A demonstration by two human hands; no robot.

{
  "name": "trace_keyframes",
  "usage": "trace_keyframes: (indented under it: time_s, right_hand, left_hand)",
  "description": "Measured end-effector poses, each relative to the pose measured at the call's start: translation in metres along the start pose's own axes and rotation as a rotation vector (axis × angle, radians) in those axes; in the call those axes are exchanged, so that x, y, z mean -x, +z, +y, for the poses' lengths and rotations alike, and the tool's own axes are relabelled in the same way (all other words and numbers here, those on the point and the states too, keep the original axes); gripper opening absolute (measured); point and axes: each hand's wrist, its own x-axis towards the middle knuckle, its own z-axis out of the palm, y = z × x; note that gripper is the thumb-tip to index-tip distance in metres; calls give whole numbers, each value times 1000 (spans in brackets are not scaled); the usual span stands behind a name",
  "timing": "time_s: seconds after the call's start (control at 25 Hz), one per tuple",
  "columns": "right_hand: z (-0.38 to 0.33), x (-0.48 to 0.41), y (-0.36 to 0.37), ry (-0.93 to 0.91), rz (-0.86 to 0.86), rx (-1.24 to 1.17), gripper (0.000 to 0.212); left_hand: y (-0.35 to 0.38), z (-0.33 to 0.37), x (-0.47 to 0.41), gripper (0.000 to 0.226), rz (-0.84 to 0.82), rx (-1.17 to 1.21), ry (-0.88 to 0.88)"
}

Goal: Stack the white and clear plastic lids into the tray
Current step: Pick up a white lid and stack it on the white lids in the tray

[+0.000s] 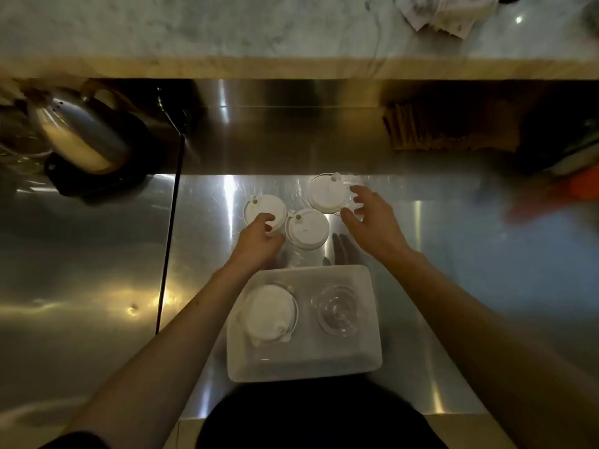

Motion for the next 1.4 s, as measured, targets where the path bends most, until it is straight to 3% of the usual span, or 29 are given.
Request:
trace_keyframes:
  time_s: [0.16,0.44,0.88,1.4]
  right_hand:
    - [10,-11,14,203,-59,-143,42]
    - [23,-30,32,345,-120,-242,37]
    - [31,-38,47,433,-195,-325,39]
    - [26,-36,52,468,-215,-463,28]
  left_hand:
    - [5,-3,-13,48,-37,49,-95]
    - [15,-7,-29,44,-68,126,-135]
    - [25,-6,-38,43,-69,197,-108]
    - [33,-9,-37,38,-46,275,-148]
